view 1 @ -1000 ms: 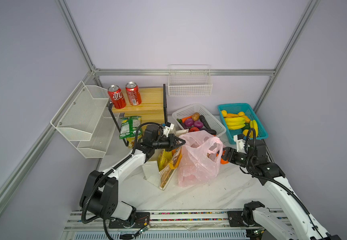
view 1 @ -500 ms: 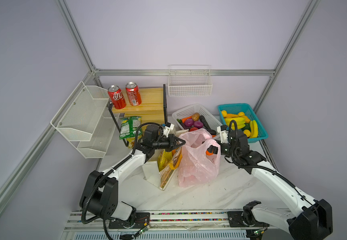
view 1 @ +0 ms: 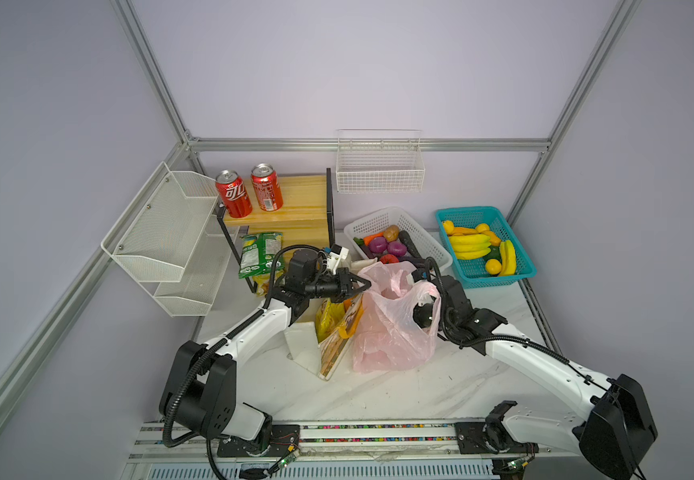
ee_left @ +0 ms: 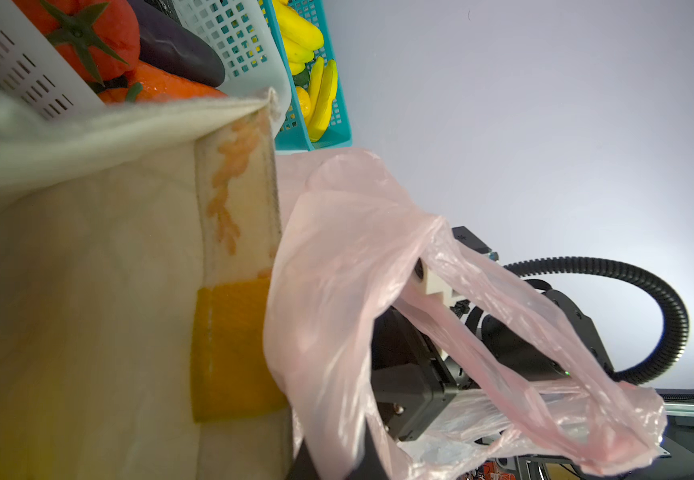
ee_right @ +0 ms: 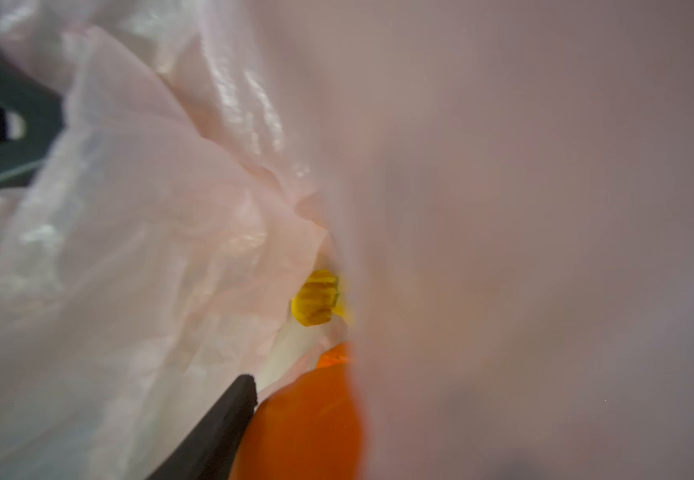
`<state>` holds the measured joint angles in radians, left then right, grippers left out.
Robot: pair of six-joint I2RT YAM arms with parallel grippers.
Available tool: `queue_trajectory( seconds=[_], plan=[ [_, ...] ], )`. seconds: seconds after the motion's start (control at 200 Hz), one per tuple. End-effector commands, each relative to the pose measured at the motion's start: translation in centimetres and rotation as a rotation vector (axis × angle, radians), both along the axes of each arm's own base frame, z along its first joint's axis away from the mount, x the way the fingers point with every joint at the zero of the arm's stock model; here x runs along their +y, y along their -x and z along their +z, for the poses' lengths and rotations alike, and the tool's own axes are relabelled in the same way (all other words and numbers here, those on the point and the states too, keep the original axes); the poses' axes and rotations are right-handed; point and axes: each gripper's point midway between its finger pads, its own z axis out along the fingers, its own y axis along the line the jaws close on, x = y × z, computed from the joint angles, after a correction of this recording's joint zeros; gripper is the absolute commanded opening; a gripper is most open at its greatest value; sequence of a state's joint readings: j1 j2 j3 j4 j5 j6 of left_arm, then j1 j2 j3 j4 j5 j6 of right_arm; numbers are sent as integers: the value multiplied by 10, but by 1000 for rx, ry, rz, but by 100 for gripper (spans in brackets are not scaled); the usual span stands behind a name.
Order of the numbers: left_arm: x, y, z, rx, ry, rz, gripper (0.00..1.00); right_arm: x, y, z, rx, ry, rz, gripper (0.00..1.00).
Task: Place the mixed food into the grocery bags and tie them
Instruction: 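Lower the orange into the pink bag and open the right gripper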
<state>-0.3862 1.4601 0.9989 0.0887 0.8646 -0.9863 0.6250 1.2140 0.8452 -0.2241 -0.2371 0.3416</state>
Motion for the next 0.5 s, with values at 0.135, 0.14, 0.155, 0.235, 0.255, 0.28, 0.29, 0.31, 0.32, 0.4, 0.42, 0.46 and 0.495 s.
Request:
queue_trajectory(
  seconds=[0.135, 0.14, 0.155, 0.235, 0.255, 0.28, 0.29, 0.31, 0.32, 0.4, 0.42, 0.46, 0.495],
  plan=[
    [4, 4, 2, -20, 12, -8, 0, -23, -9, -11, -12, 122, -101, 73],
    [4, 4, 2, -22, 12, -9, 0, -23, -9, -10, -13, 122, -101, 73],
    [4, 4, 1, -19, 11, -8, 0, -23, -9, -9, -14, 122, -103, 74],
    [4, 4, 2, -21, 8, -10, 0, -25, -8, 3, -26, 114, -103, 78],
    [4, 4, 2, -22, 8, -11, 0, -24, -7, 7, -30, 107, -102, 78],
    [3, 4, 3, -23, 8, -12, 0, -25, -6, 11, -33, 102, -105, 78],
    [3, 5, 2, -22, 7, -12, 0, -26, -6, 14, -36, 100, -108, 79],
    [4, 4, 2, -23, 6, -11, 0, -27, -5, 17, -39, 98, -114, 79],
    [4, 4, 2, -24, 6, -10, 0, -28, -5, 19, -42, 98, -117, 80],
    [4, 5, 3, -25, 7, -12, 0, -34, -1, 33, -64, 92, -126, 82],
    [4, 5, 2, -23, 5, -11, 0, -35, 0, 36, -69, 92, -125, 82],
    [4, 4, 2, -23, 6, -12, 0, -36, 2, 39, -77, 90, -123, 84],
    [4, 4, 3, -24, 6, -12, 0, -38, 4, 41, -81, 91, -120, 86]
  ],
)
